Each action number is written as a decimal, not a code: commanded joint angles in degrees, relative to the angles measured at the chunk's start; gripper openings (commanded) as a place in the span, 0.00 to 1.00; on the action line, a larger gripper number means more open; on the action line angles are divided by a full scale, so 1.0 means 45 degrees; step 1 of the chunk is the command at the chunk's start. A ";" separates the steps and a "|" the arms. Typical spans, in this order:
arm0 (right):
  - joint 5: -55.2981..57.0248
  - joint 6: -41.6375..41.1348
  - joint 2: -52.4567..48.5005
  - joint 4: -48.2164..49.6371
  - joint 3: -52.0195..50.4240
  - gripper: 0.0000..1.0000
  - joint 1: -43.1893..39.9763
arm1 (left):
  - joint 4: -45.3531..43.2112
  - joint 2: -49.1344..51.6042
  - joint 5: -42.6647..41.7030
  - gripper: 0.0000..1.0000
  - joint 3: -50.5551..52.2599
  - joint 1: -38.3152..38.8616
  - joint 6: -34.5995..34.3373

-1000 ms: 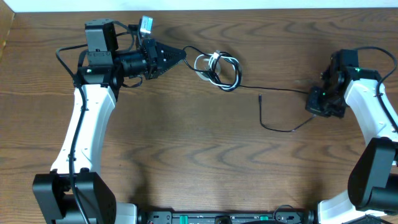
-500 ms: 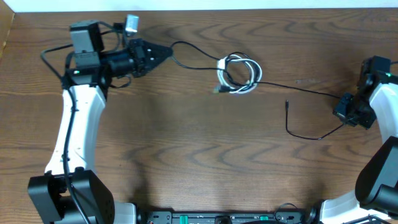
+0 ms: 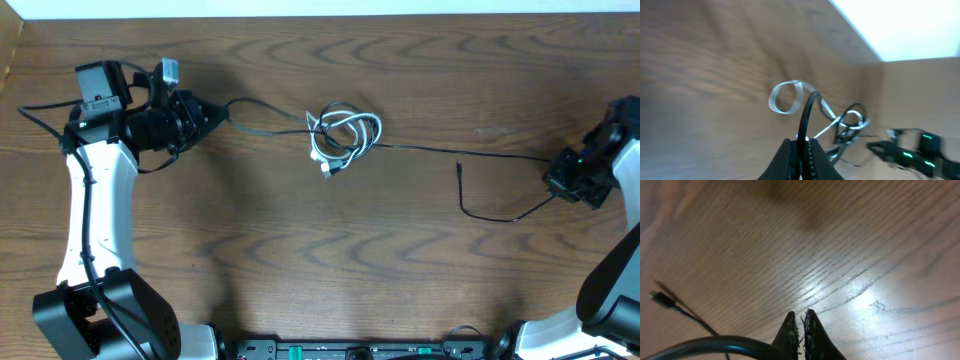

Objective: Untangle cables

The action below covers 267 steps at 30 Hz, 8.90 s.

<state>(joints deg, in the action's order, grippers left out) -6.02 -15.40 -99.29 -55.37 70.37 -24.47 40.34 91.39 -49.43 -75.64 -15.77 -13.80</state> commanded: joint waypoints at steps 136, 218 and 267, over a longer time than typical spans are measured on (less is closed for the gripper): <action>-0.4823 -0.1710 0.2667 0.2662 0.0335 0.85 0.5396 | 0.1593 0.6042 0.7227 0.58 -0.4075 0.7752 0.3453; -0.5945 0.2312 0.2652 0.5605 0.0335 0.82 0.9000 | 0.1258 0.0272 0.6139 0.07 -0.3016 0.9151 -0.1302; 0.1030 -0.0432 0.1477 -0.0369 0.0335 0.71 0.2268 | 0.0869 0.0214 0.5183 0.07 -0.3016 0.6921 0.1967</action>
<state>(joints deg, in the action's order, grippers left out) 0.86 -21.45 -92.58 -56.90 71.53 -11.40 44.99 92.92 -28.32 -89.23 16.99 -7.14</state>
